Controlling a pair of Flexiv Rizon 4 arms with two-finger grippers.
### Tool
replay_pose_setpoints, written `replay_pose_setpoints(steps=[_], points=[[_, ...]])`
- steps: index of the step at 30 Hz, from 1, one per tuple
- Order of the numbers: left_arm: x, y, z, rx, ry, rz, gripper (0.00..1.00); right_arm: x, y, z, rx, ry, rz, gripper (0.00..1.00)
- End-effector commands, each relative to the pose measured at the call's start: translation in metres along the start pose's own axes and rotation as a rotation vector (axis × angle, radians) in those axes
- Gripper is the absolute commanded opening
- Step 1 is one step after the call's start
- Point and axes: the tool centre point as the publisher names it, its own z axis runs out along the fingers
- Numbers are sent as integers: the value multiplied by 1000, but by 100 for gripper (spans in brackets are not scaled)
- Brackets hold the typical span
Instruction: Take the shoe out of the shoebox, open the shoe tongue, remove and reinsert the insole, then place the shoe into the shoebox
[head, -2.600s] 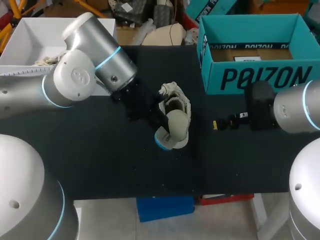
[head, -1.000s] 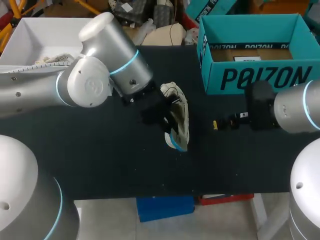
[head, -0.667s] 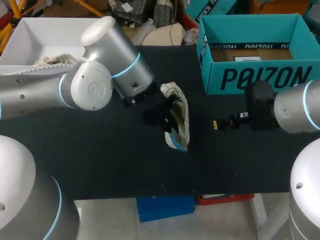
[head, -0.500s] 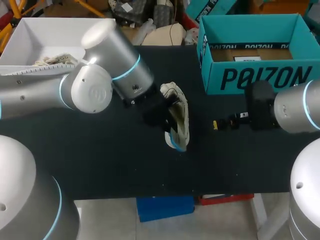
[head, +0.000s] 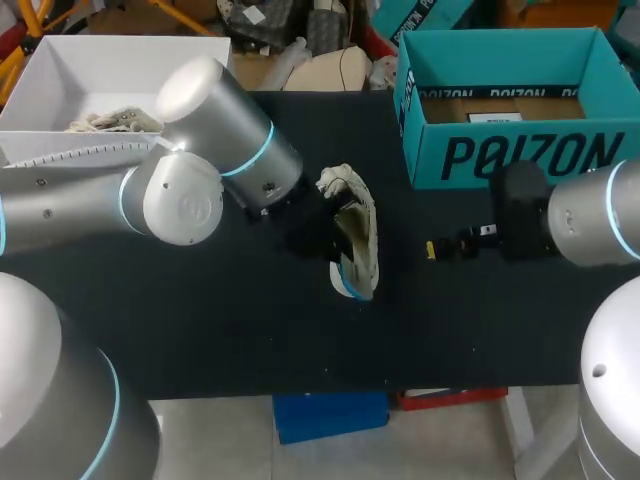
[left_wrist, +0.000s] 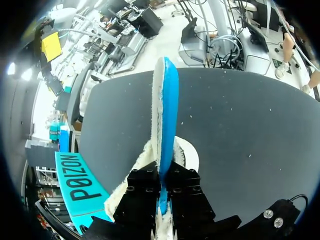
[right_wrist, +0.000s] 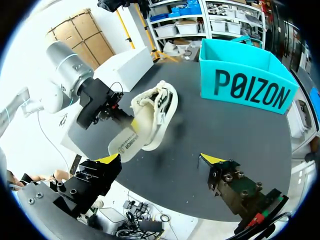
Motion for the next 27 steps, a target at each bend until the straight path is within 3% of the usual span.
replay_pose_setpoints(steps=[1,10,11,12,23,26,27], points=[[-1,8,8,-17,-19,-3,0,0,0,-1,1,1,0,100],[-3,23,7,-48,-47,-25,0,0,0,-1,1,1,0,100],[-3,22,6,-40,-56,-36,10,0,0,-1,1,1,0,100],[-4,21,3,-31,-65,-43,36,0,0,-1,1,1,0,100],[-5,-13,-25,21,-85,-28,32,0,0,-1,1,1,0,100],[-4,-24,-23,55,-79,-30,17,0,0,-1,1,1,0,100],[-4,-27,-23,56,-79,-25,17,0,0,-1,1,1,0,100]])
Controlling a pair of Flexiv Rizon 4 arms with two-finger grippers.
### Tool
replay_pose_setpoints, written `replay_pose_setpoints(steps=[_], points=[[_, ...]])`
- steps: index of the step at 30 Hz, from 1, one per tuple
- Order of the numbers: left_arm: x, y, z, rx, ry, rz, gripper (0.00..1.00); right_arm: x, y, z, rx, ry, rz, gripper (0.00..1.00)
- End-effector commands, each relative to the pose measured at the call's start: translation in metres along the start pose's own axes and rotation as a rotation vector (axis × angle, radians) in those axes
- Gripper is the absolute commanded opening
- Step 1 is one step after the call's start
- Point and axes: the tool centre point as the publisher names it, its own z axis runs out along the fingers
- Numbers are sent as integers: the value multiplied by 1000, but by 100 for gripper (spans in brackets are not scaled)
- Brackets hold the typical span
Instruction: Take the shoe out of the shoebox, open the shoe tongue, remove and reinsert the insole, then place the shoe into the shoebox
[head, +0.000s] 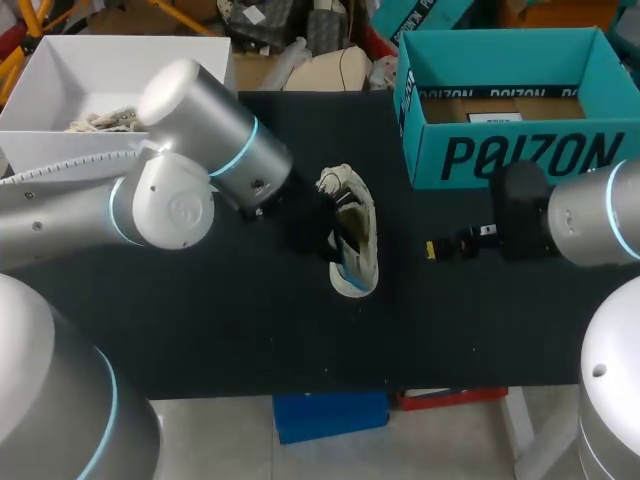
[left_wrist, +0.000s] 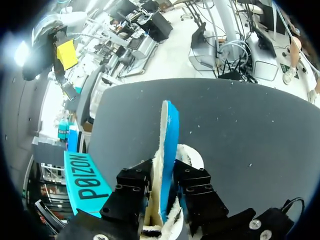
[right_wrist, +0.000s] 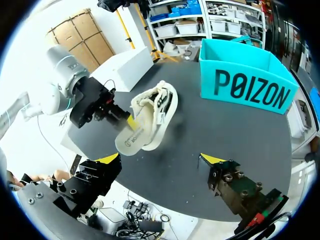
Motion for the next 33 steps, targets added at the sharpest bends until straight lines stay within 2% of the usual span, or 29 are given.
replay_pose_setpoints(steps=[1,6,7,11,29,33], points=[[4,-13,-7,11,-5,9,17,0,0,-1,1,1,0,100],[6,-27,-7,42,-13,14,10,0,0,-1,1,1,0,100],[6,-28,-7,46,-12,12,0,0,0,-1,1,1,0,100],[10,-25,-4,57,-11,-3,0,0,0,-1,1,1,0,100],[5,10,7,-9,-50,-22,0,0,0,-1,1,1,0,100],[4,19,8,-43,-49,-28,0,0,0,-1,1,1,0,100]])
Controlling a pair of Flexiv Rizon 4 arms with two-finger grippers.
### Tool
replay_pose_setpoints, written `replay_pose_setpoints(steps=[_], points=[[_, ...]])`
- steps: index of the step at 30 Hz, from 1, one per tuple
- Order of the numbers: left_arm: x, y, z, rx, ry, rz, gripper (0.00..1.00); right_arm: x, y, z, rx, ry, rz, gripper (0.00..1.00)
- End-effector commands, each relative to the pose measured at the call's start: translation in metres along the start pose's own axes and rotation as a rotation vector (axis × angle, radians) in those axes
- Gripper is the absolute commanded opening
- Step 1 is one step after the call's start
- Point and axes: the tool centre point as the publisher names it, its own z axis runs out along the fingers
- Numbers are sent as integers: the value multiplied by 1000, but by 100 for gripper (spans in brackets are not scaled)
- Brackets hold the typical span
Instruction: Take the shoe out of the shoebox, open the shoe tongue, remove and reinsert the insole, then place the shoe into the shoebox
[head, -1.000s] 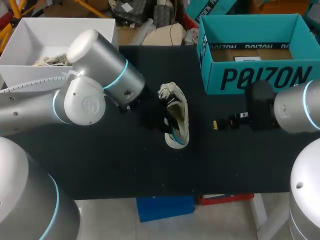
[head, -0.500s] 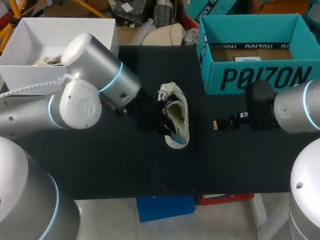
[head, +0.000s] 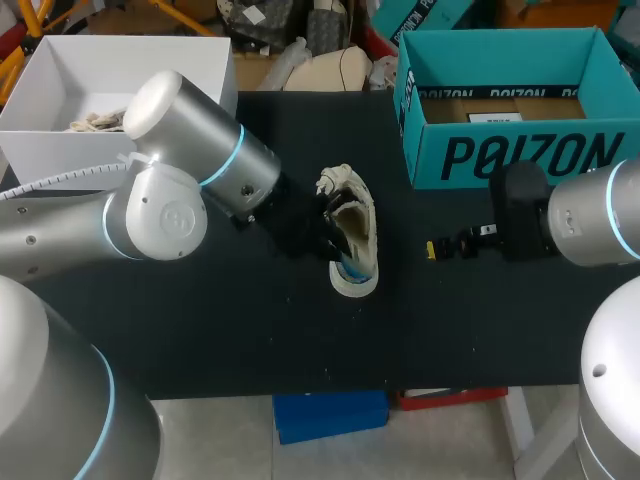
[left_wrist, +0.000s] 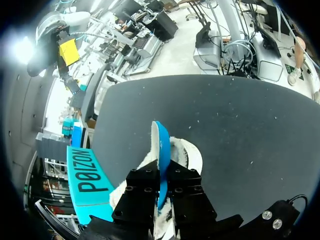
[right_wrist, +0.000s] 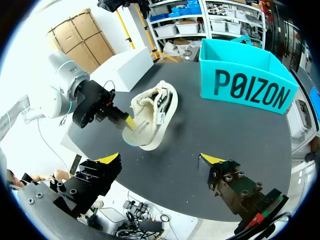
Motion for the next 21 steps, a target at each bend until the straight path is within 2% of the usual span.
replay_pose_setpoints(steps=[1,21], points=[[-3,6,7,-23,-1,-15,0,0,0,-1,1,1,0,100],[-9,31,13,-179,26,-32,0,0,0,-1,1,1,0,100]])
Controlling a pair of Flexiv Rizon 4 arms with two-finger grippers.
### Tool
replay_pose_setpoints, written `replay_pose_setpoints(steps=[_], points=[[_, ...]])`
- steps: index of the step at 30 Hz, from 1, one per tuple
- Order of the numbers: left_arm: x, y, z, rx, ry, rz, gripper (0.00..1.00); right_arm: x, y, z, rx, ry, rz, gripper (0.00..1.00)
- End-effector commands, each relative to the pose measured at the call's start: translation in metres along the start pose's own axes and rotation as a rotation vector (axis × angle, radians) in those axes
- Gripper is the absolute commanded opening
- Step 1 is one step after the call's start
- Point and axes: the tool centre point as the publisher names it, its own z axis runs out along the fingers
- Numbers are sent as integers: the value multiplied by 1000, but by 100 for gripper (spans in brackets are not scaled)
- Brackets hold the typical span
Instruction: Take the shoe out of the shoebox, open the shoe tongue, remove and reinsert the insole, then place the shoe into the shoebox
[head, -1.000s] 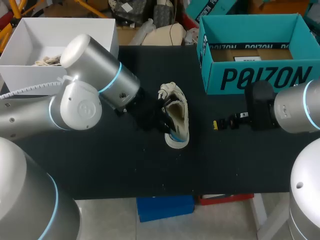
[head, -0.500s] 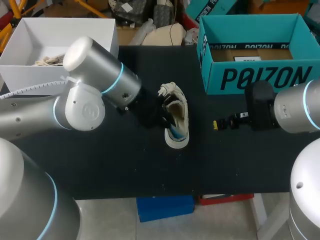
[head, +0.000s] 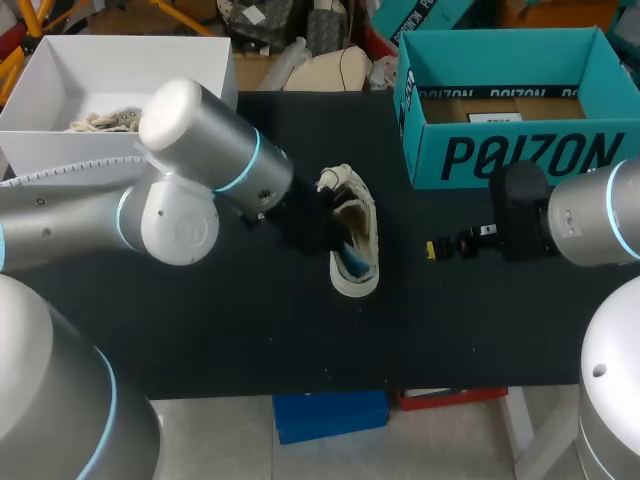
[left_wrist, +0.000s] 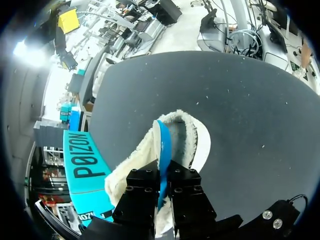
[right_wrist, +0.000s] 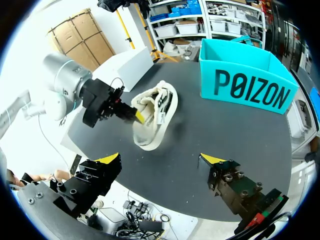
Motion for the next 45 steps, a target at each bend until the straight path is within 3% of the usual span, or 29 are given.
replay_pose_setpoints(steps=[1,16,22,23,25,26,27,33,37,38,39,41,45], points=[[-3,1,3,-30,10,-7,0,0,0,-1,1,1,0,100],[11,-11,17,-23,134,93,2,0,0,-1,1,1,0,100],[7,-7,2,-54,144,124,7,0,0,-1,1,1,0,100],[6,-6,-2,-61,148,134,12,0,0,-1,1,1,0,100],[4,-5,-10,-64,150,136,38,0,0,-1,1,1,0,100],[2,-5,-15,-74,149,144,91,0,0,-1,1,1,0,100],[0,-4,-19,-81,142,147,100,0,0,-1,1,1,0,100],[-10,-8,-34,-74,103,156,100,0,0,-1,1,1,0,100],[-12,-15,-30,-55,109,165,100,0,0,-1,1,1,0,100],[-10,-16,-27,-51,123,170,80,0,0,-1,1,1,0,100],[-9,-17,-26,-46,130,171,47,0,0,-1,1,1,0,100],[-6,-20,-21,-47,158,182,0,0,0,-1,1,1,0,100],[-1,-19,-15,-63,186,195,0,0,0,-1,1,1,0,100]])
